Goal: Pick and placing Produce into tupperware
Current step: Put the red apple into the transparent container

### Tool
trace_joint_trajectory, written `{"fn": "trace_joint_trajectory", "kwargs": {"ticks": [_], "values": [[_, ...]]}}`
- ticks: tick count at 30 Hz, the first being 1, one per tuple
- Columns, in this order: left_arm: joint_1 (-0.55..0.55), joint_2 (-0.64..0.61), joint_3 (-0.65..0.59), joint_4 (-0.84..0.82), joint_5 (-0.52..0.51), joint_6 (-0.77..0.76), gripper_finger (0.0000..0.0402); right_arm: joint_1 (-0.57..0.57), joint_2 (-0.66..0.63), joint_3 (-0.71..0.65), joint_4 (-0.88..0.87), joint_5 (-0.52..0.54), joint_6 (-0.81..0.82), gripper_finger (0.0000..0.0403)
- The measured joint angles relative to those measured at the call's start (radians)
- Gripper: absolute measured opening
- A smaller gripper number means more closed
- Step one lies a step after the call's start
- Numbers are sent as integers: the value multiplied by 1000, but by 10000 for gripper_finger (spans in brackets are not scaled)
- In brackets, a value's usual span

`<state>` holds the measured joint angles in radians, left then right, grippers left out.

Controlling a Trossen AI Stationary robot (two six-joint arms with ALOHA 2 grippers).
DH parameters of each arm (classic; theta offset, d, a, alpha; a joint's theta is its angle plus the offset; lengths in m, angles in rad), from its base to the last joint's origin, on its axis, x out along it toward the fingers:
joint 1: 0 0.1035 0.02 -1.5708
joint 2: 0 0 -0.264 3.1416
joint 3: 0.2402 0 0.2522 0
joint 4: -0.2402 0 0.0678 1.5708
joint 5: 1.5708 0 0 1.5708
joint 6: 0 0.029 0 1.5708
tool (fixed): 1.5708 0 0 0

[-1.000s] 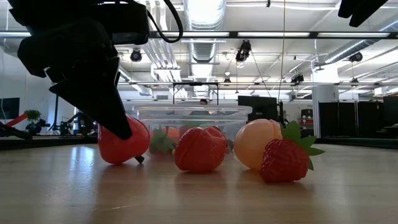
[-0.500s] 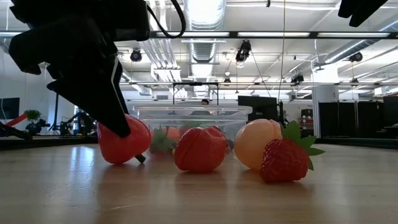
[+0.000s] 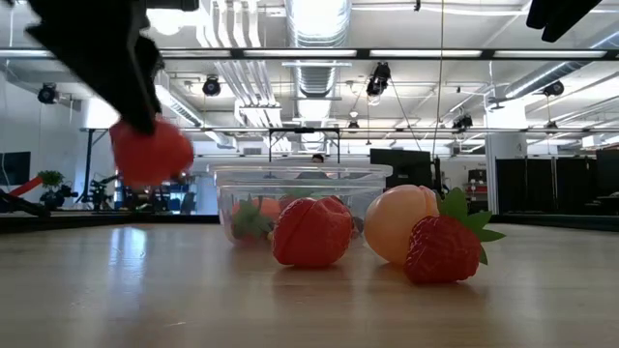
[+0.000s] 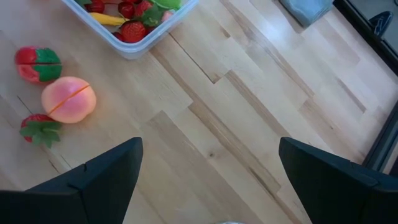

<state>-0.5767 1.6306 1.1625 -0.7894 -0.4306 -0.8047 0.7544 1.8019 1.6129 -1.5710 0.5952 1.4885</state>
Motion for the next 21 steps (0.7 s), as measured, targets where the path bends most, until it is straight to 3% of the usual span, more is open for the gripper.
{"fn": "trace_joint_trajectory", "kwargs": {"ticks": [8,17,21], "values": [[45,-182,-4,17,-242,59,226,0,0,-1,0,1,3,370],[274,-124,-8,180,-168,292,226,-31,-4,-3,0,11,41,370],[360,-73,-8,205,7,293,226,-34,-10,-3,0,10,79,370]]}}
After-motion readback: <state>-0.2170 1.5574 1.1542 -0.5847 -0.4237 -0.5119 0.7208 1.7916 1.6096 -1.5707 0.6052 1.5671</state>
